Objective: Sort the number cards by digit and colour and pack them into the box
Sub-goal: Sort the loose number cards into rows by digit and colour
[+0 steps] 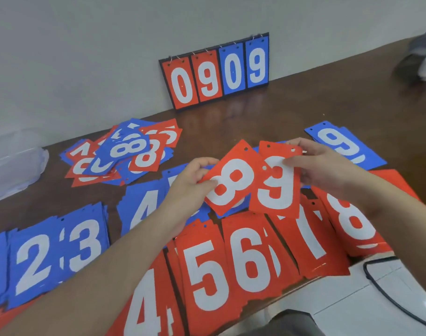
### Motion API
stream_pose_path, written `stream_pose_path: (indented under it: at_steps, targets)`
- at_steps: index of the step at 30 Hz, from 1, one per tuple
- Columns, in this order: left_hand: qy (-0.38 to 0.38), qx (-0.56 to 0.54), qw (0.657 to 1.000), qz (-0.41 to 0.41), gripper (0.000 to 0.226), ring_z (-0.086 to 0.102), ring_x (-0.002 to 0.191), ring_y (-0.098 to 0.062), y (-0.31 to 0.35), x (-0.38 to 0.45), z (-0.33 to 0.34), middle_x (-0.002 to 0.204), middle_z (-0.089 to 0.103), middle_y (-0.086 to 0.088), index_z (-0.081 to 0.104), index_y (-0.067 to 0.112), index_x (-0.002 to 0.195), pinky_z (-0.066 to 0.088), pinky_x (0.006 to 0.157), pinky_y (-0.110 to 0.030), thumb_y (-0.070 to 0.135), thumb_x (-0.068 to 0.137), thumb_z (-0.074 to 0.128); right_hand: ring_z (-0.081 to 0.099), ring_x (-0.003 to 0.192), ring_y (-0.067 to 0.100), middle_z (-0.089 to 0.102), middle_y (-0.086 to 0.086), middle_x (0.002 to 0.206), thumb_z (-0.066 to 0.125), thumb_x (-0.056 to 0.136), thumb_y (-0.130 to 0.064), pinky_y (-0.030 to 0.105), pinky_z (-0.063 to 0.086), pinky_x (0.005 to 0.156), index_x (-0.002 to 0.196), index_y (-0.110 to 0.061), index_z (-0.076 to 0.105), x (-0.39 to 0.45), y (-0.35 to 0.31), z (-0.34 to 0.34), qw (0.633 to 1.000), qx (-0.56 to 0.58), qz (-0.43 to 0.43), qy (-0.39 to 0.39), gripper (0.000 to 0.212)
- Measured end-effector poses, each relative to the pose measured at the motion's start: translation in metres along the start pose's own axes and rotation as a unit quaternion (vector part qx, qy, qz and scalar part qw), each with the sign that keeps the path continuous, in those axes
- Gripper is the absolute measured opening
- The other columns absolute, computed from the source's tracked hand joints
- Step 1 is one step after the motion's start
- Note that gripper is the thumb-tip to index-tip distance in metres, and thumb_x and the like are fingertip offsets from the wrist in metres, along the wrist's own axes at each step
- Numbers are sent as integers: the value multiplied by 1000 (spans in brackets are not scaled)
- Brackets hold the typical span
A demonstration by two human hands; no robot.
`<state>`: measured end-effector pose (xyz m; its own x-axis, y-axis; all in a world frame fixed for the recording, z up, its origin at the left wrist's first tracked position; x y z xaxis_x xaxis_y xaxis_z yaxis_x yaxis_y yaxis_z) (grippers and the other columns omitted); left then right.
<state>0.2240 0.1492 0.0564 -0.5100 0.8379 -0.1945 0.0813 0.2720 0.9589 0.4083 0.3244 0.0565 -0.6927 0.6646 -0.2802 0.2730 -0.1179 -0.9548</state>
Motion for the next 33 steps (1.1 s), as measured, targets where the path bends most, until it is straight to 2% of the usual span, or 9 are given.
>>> stream_pose_path:
  at_steps: [8, 12, 15, 20, 22, 24, 26, 29, 33]
  targets:
    - [-14, 22, 1000, -8, 13, 72, 86, -9, -1, -13, 29, 102, 76, -2, 57, 9, 113, 55, 73, -19, 6, 100, 55, 74, 76, 20, 76, 3, 88, 64, 95, -6, 26, 55, 57, 114, -29, 68, -15, 4, -33, 999, -33, -23, 30, 30]
    - [-33, 56, 997, -38, 19, 74, 74, -11, 4, -21, 64, 84, 76, 11, 56, 27, 107, 58, 62, -23, 10, 99, 57, 76, 82, 23, 77, 3, 94, 62, 97, -5, 36, 62, 69, 119, -26, 67, -24, 5, -64, 996, -85, -28, 29, 31]
    - [-25, 64, 997, -31, 28, 69, 65, -4, 12, -24, 96, 80, 75, 6, 58, 28, 111, 52, 55, -15, 5, 96, 58, 75, 88, 27, 77, 8, 102, 62, 96, -5, 42, 57, 80, 116, -26, 67, -29, 15, -99, 992, -122, -24, 32, 30]
    - [-44, 79, 996, -22, 45, 72, 89, -20, 17, -25, 163, 98, 73, -4, 52, 29, 122, 57, 83, -36, -2, 92, 62, 70, 61, 9, 76, -7, 78, 60, 95, 0, 22, 49, 48, 107, -29, 65, -36, 36, -162, 982, -178, -36, 47, 32]
    - [-37, 113, 993, -15, 71, 72, 90, -27, 19, -21, 182, 99, 71, -10, 36, 37, 144, 58, 86, -44, 2, 90, 66, 74, 71, 17, 77, -4, 87, 61, 94, -1, 27, 54, 58, 109, -31, 65, -36, 41, -181, 976, -207, -42, 46, 33]
    - [-36, 159, 987, -10, 98, 71, 85, -24, 23, -19, 200, 100, 71, -12, 10, 48, 154, 59, 79, -37, 4, 88, 69, 74, 82, 20, 76, -1, 97, 63, 93, -4, 31, 55, 68, 106, -35, 64, -35, 44, -193, 968, -243, -53, 40, 34]
    - [-41, 167, 985, -16, 110, 72, 81, -18, 28, -19, 219, 105, 73, -8, -4, 53, 154, 59, 75, -33, 4, 88, 69, 68, 74, 6, 72, -6, 96, 63, 93, -8, 21, 49, 64, 106, -36, 60, -36, 47, -200, 954, -292, -68, 27, 31]
    - [-43, 170, 984, -25, 113, 73, 79, -18, 32, -15, 238, 107, 73, -9, -2, 54, 153, 61, 77, -41, -2, 86, 70, 59, 74, 1, 66, -11, 91, 65, 91, -13, 20, 42, 60, 108, -36, 56, -36, 53, -204, 927, -366, -82, 16, 30]
    - [-39, 221, 974, -26, 102, 74, 78, -29, 28, -3, 247, 99, 72, -6, 13, 56, 144, 61, 71, -53, 0, 83, 72, 54, 101, 21, 64, -2, 109, 71, 87, -26, 32, 43, 82, 118, -32, 62, -33, 67, -209, 881, -461, -97, 30, 33]
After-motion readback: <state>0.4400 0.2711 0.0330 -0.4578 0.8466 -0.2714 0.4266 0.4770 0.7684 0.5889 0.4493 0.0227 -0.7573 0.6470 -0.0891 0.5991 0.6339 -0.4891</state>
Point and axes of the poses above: each hand's wrist, its own x-axis towards the middle knuckle, its own z-axis out of the palm, y = z × x, the point moved 8 cm from there along x, towards the middle knuckle
